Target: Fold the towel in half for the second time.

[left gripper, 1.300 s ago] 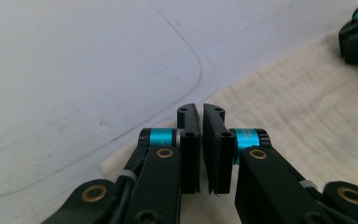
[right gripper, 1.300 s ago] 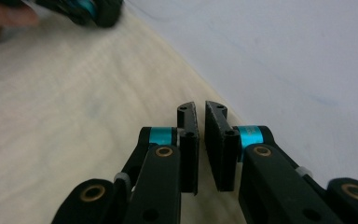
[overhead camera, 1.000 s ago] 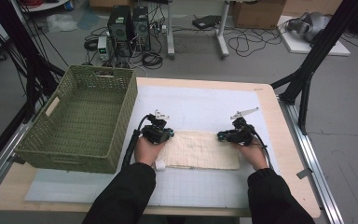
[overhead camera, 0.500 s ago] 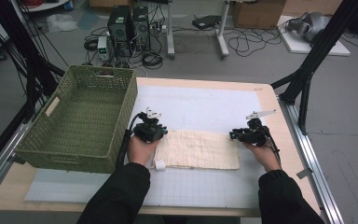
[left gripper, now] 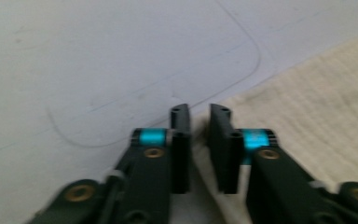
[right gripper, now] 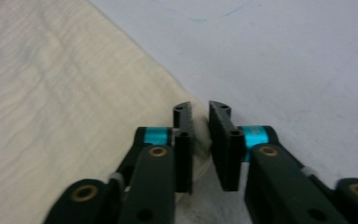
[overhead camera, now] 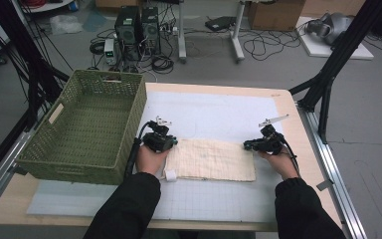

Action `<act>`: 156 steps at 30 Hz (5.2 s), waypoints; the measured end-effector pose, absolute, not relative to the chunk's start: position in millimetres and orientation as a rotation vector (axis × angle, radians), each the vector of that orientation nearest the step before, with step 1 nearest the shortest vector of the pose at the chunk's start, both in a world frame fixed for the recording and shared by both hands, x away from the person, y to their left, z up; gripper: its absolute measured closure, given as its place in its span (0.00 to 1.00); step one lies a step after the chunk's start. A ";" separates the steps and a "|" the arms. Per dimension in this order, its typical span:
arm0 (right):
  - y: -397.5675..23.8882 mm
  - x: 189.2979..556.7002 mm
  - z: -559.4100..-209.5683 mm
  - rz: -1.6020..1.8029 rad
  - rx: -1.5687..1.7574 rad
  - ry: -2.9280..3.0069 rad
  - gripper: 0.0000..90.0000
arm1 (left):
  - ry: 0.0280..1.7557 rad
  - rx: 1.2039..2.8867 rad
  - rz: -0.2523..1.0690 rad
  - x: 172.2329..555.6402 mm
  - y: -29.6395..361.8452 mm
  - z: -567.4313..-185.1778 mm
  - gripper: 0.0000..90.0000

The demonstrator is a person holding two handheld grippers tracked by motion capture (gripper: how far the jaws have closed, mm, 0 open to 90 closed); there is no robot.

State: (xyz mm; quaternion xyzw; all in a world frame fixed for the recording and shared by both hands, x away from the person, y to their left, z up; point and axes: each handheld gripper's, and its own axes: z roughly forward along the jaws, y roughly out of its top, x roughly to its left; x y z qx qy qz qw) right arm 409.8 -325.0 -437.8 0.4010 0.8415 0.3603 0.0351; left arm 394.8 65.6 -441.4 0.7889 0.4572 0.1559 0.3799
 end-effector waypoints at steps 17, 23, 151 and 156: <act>-334.9 405.2 -420.0 1.232 1.181 2.469 0.94 | 1.112 1.878 0.491 385.7 73.7 -423.3 0.97; -337.2 388.8 -404.0 1.299 1.097 2.459 0.94 | 1.044 1.861 0.522 367.7 76.9 -409.8 0.97; -317.7 308.7 -436.5 1.213 0.963 2.424 0.40 | 0.807 2.063 0.431 301.3 73.5 -436.1 0.50; -319.4 308.8 -436.2 1.234 0.985 2.410 0.39 | 0.807 2.047 0.419 299.7 71.0 -434.0 0.50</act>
